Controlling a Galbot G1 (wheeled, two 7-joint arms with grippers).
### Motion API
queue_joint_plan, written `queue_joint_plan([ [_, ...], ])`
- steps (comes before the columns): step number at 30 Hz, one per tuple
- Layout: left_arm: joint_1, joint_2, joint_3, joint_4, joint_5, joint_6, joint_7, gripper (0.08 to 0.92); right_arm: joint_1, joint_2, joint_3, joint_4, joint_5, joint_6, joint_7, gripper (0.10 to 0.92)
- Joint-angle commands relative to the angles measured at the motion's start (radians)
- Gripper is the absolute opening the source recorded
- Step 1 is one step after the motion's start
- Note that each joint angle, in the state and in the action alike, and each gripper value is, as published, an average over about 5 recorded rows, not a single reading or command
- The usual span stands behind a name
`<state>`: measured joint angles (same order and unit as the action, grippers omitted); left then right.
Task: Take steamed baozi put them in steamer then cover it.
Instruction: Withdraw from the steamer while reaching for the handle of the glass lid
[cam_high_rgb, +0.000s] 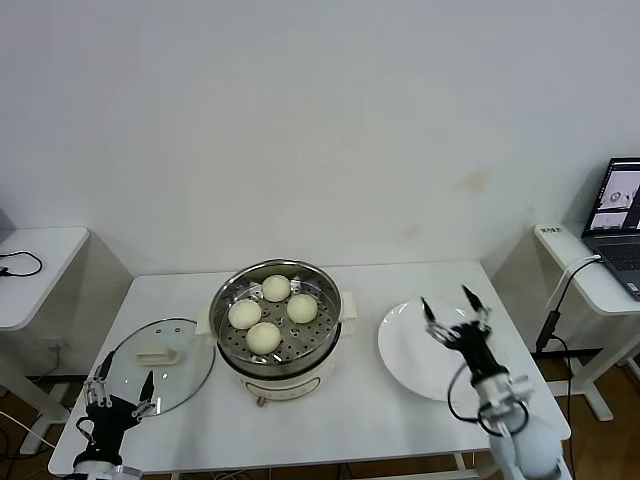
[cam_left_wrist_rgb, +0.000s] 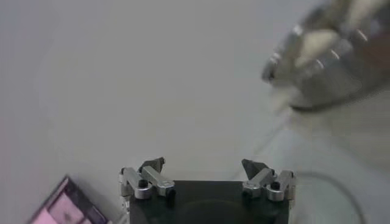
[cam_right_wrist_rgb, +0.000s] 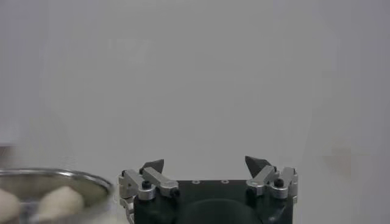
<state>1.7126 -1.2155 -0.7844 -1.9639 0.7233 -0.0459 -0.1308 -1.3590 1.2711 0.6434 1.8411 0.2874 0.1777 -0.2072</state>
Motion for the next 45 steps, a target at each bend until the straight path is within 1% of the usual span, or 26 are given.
queue_joint_plan([
  [1,-0.079,0.119,0.019,0.165,0.489,-0.027,0.012,0.823,-0.226,0.142,0.245,0.029,0.006,0.056,-0.026,0.823],
  [8,-0.213,0.160,0.091,0.321,0.526,-0.026,-0.004,0.823,-0.255,0.177,0.252,0.049,-0.024,0.071,-0.027,0.823],
  [12,-0.289,0.169,0.126,0.405,0.527,-0.028,-0.016,0.823,-0.272,0.187,0.252,0.057,-0.028,0.076,-0.027,0.823],
  [23,-0.436,0.176,0.186,0.510,0.530,-0.027,-0.018,0.823,-0.289,0.201,0.246,0.059,-0.041,0.076,-0.027,0.823],
  [36,-0.518,0.175,0.227,0.596,0.523,-0.023,-0.009,0.823,-0.294,0.206,0.250,0.050,-0.049,0.082,-0.027,0.823],
  [45,-0.520,0.175,0.228,0.609,0.516,-0.021,-0.005,0.823,-0.301,0.206,0.249,0.047,-0.052,0.089,-0.030,0.823],
])
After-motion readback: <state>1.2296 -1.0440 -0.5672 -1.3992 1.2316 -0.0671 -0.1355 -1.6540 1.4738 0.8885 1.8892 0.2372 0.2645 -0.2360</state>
